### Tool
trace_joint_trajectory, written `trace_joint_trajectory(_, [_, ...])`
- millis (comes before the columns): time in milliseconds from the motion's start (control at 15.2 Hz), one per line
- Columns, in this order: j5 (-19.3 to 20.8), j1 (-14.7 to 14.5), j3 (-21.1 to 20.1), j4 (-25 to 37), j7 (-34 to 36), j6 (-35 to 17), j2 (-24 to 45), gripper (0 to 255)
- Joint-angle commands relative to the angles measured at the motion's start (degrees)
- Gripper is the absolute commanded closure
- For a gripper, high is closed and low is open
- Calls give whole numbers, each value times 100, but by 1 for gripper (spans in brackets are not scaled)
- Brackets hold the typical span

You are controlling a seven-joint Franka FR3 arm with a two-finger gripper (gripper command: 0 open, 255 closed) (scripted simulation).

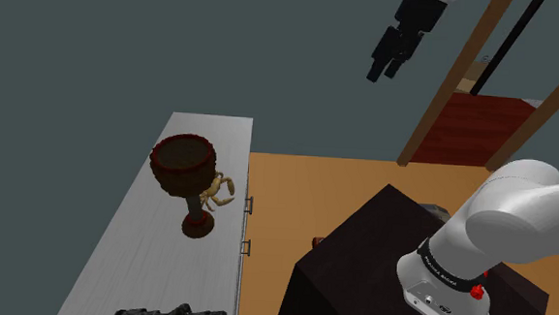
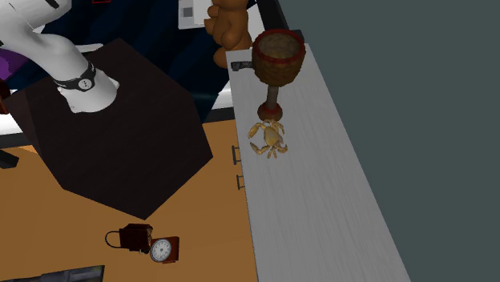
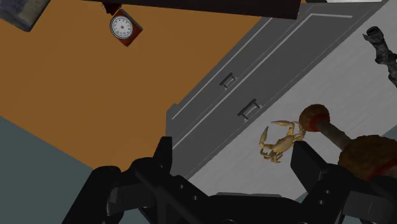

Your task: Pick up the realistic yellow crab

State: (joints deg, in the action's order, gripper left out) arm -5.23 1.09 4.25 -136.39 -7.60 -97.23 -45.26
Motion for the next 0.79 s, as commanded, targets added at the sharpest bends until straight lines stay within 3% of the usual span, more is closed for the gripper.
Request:
trace_joint_trajectory(0, [0,0,0,0,0,0,0,0])
trace_joint_trajectory(726, [-716,-275,-1061,-1119,1246,-2117,713,0])
